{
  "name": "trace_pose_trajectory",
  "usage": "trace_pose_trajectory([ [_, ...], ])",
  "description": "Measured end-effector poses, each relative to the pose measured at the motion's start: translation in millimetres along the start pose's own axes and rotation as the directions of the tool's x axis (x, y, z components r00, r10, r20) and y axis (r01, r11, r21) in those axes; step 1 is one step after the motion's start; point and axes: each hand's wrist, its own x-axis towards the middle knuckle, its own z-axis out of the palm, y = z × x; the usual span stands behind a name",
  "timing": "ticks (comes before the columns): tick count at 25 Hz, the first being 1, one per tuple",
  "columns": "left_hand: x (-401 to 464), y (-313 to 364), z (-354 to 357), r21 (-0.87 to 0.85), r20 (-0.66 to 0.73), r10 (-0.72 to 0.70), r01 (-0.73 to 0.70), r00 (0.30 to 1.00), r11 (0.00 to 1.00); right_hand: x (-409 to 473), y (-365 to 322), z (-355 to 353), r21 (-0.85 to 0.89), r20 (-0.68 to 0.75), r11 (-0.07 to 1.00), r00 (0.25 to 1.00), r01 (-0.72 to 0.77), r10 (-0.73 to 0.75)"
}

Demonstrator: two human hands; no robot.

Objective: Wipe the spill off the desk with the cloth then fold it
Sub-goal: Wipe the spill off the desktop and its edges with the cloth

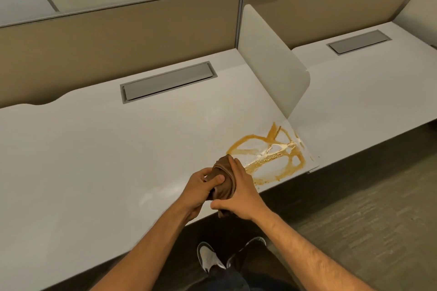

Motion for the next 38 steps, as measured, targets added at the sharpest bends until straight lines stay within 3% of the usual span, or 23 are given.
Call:
trace_pose_trajectory([
  [5,16,-12,24,0.013,0.048,-0.077,0.076,0.996,0.997,7,36,-12,0.234,0.000,0.972,1.000,-0.028,0.029],
  [10,27,-10,37,0.258,0.110,-0.116,0.084,0.987,0.963,5,77,-34,0.477,0.065,0.865,0.988,-0.155,0.141],
  [13,35,-15,37,0.366,0.023,-0.080,0.066,0.997,0.928,3,93,-47,0.587,0.099,0.779,0.975,-0.220,0.200],
  [18,36,-25,11,0.520,-0.096,0.031,0.023,0.995,0.854,-8,102,-63,0.711,0.039,0.654,0.943,-0.259,0.331],
  [22,45,-46,-17,0.713,-0.069,0.023,0.033,0.997,0.700,-30,102,-59,0.758,-0.016,0.603,0.917,-0.249,0.399],
  [28,83,-78,-55,0.854,0.065,0.057,-0.086,0.996,0.513,-27,106,-14,0.794,-0.140,0.581,0.875,-0.180,0.464],
  [31,115,-101,-77,0.918,0.228,0.124,-0.256,0.966,0.303,-13,108,12,0.835,-0.160,0.533,0.869,-0.134,0.468],
  [34,136,-125,-93,0.942,0.319,0.138,-0.330,0.938,0.067,7,113,32,0.869,-0.217,0.488,0.825,-0.079,0.522],
  [36,141,-139,-100,0.941,0.338,0.206,-0.337,0.918,-0.044,21,118,39,0.848,-0.322,0.529,0.776,-0.018,0.542],
  [38,145,-147,-102,0.936,0.353,0.256,-0.345,0.900,-0.077,34,126,42,0.786,-0.437,0.618,0.727,0.023,0.529],
])
